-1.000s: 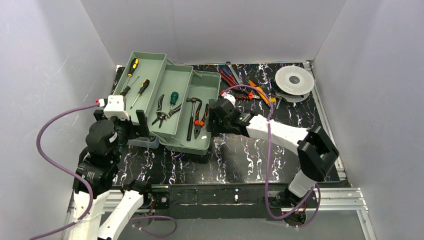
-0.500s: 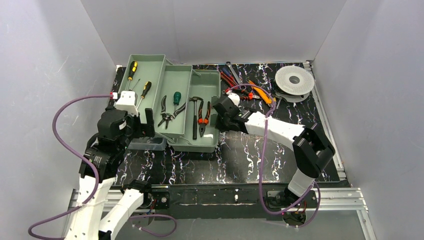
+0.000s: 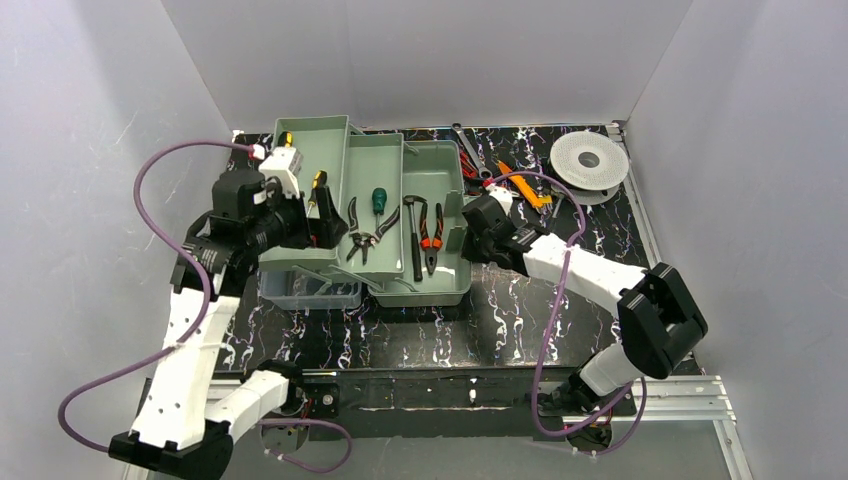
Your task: Pack the tool kit
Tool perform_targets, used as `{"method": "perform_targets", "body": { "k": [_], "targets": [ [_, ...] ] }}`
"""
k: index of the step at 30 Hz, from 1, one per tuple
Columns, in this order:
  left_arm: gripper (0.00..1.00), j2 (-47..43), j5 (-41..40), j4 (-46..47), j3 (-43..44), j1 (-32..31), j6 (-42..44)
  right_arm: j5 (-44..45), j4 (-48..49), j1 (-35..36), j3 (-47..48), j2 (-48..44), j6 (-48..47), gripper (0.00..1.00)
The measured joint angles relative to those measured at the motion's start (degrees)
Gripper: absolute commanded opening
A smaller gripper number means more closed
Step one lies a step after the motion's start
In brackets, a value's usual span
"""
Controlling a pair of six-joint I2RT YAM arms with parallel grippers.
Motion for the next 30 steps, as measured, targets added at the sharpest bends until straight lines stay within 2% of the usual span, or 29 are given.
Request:
{"method": "perform_targets", "body": {
  "k": [3,7,9,13,16,19,22,25,30],
  "targets": [
    [0.98,2.93,2.38,-0.63,4.15,3.26,-0.76,0.22,0.46,-0.52,-1.27,-1.18,-1.53,0.01],
    [0.98,8.72,6.60,0.52,11.45,11.72,-4.17,-0.09,0.94,-1.40,-2.21,-2.01,-2.91,0.01],
    [0.98,10.49,9.68,2.62,12.37,15.72,-7.23,-1.07,1.62,-1.90,-2.60,-2.23,-3.56,0.01],
    [0.98,14.10,17.94,6.80,12.37,24.20,-14.73,-2.78,2.97,-2.40,-3.30,-2.54,-4.74,0.01],
    [0.98,18.03,25.35,11.43,12.07,33.35,-21.29,-3.39,3.82,-2.54,-3.80,-2.78,-5.53,0.01],
    [0.98,20.15,30.47,18.95,8.09,43.95,-29.49,-4.20,4.70,-2.80,-4.35,-3.08,-5.77,0.01],
    [0.98,20.22,32.70,26.23,2.25,50.86,-37.03,-4.76,5.11,-2.95,-4.59,-3.19,-5.97,0.01],
    [0.98,21.75,34.99,31.30,-0.83,53.20,-42.07,-5.53,6.08,-3.21,-5.27,-3.52,-5.95,0.01],
    [0.98,27.71,36.83,37.42,-4.66,53.92,-45.35,-6.64,9.18,-3.58,-7.43,-4.48,-5.70,0.01]
  ]
}}
